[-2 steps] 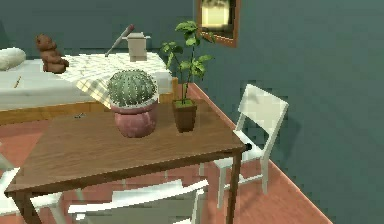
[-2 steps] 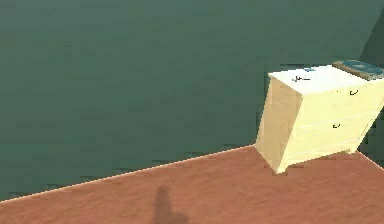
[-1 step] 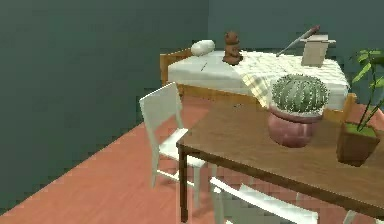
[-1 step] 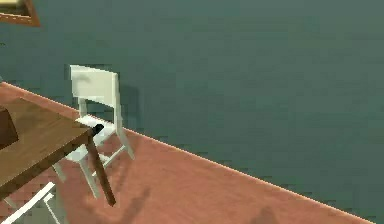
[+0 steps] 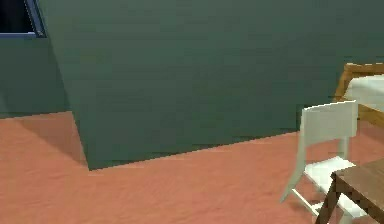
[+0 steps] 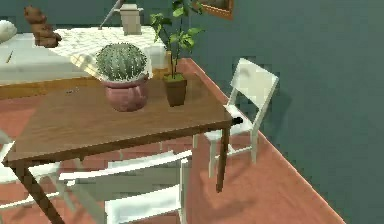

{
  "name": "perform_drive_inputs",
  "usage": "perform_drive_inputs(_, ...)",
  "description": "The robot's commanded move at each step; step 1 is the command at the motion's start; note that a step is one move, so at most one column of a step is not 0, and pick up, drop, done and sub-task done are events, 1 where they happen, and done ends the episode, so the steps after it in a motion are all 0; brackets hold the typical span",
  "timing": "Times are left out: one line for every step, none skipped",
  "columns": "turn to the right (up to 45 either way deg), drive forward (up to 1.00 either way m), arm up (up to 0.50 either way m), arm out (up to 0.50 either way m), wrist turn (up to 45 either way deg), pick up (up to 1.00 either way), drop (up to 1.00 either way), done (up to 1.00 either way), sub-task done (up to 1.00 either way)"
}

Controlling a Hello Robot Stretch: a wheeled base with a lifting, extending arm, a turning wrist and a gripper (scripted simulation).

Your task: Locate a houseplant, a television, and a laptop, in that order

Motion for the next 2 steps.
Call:
perform_drive_inputs(-45.0,0.0,0.0,0.0,0.0,0.0,0.0,0.0,0.0)
perform_drive_inputs(-12.0,0.0,0.0,0.0,0.0,0.0,0.0,0.0,0.0)
